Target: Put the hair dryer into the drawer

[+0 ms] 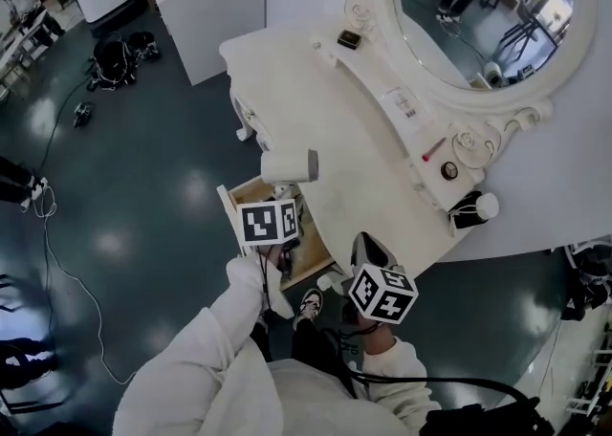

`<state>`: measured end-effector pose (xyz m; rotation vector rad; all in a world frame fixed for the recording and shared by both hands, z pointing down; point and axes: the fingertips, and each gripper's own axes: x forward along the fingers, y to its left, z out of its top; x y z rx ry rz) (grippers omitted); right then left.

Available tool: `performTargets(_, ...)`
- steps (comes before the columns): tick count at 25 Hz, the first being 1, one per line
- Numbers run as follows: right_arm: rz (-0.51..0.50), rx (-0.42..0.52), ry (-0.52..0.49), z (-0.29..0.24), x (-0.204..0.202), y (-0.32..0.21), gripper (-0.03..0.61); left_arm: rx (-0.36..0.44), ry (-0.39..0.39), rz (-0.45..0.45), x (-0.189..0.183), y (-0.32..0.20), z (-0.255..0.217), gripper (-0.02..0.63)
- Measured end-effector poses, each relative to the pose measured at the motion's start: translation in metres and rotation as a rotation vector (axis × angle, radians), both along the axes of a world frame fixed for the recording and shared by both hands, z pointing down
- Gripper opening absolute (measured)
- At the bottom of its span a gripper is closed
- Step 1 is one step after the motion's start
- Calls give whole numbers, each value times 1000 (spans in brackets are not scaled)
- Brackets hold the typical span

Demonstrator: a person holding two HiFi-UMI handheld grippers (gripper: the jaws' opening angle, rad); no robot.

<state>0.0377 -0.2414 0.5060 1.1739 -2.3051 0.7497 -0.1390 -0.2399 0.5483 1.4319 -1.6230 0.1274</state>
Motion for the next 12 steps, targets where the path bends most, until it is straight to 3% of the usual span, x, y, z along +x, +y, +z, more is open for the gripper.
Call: performTargets(12, -94, 16, 9, -7, -32, 19, 61, -1, 33, -85, -23, 30, 3, 198)
